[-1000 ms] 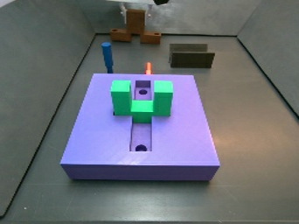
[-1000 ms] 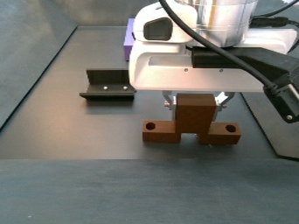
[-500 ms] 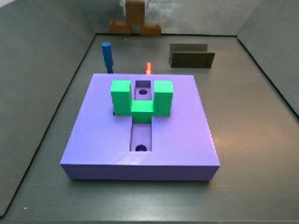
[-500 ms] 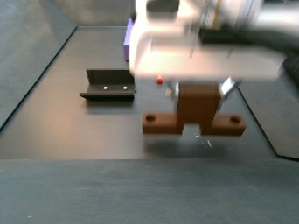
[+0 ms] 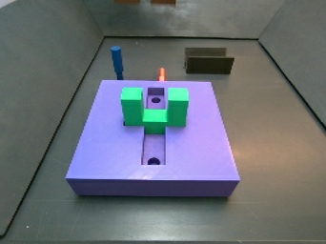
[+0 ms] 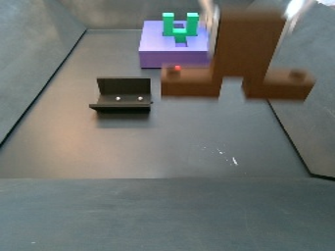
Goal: Pick up the brown object. Move up. Move to above the board. Insert the brown object.
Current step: Move to above the board.
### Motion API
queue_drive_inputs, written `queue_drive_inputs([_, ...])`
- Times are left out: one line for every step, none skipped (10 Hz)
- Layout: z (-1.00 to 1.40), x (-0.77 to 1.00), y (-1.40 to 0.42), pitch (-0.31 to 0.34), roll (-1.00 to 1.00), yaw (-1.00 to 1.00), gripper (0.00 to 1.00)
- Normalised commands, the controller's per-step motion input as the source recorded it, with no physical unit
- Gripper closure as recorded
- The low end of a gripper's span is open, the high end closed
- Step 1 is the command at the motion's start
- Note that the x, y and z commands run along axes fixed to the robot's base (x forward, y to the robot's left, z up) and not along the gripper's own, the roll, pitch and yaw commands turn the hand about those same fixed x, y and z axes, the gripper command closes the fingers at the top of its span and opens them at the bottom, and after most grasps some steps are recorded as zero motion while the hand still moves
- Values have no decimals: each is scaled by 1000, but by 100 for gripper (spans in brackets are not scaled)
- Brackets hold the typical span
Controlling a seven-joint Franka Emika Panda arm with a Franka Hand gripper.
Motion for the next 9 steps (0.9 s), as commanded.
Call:
queue_drive_inputs([1400,40,24,63,-15,4,100])
queue_drive_inputs([893,19,12,86,-4,4,100])
queue_drive_inputs([387,18,-2,61,8,3,100])
queue_drive_inputs([244,29,5,46,3,2,100])
queue_drive_inputs([143,135,-1400,184,0,172,100])
queue_drive_inputs([125,134,-1400,154,43,156,100])
queue_drive_inputs([128,127,-1400,92,63,109,100])
queue_drive_inputs([129,123,-1400,50,27,77,100])
queue_drive_inputs([129,122,-1400,20,4,36,100])
